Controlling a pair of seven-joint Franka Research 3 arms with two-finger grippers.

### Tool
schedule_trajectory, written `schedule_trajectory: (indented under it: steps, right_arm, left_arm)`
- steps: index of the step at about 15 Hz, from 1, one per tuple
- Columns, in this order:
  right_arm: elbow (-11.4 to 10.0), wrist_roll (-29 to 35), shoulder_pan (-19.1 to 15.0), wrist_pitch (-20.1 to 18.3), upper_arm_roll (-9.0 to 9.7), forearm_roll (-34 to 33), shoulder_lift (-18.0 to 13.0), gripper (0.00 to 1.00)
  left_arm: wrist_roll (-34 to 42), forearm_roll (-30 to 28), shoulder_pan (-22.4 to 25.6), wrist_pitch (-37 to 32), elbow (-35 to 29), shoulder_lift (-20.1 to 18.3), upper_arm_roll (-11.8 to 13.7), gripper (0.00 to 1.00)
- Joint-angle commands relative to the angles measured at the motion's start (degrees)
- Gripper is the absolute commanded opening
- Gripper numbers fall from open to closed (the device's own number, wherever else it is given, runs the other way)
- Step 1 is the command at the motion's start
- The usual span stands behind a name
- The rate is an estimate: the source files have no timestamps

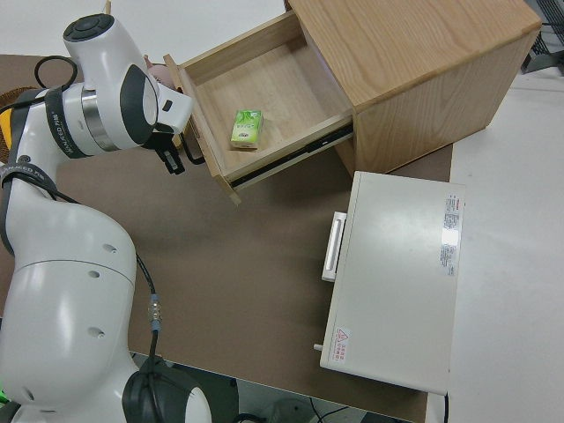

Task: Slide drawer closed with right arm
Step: 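Push the drawer front away from the robot with the right gripper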

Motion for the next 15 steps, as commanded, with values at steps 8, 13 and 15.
schedule_trajectory:
  steps: [8,13,15]
  right_arm:
    - [5.27,-4.58,-1.04,-1.17,-3.54,-1.14,3.4,0.0]
    - [6.76,-8.09,-1.57,-1.96,-7.14,-0.44,4.72,0.0]
    - [6.94,-10.72,-1.66,-2.05,-8.72,-0.35,4.81,0.0]
  left_arm:
    - [0.08,0.73,-0.21,-0.82,0.12,-0.48,0.21,1.0]
    - [0.08,0.73,-0.21,-0.82,0.21,-0.48,0.21,1.0]
    - [0.08,0.73,-0.21,-0.82,0.12,-0.48,0.12,1.0]
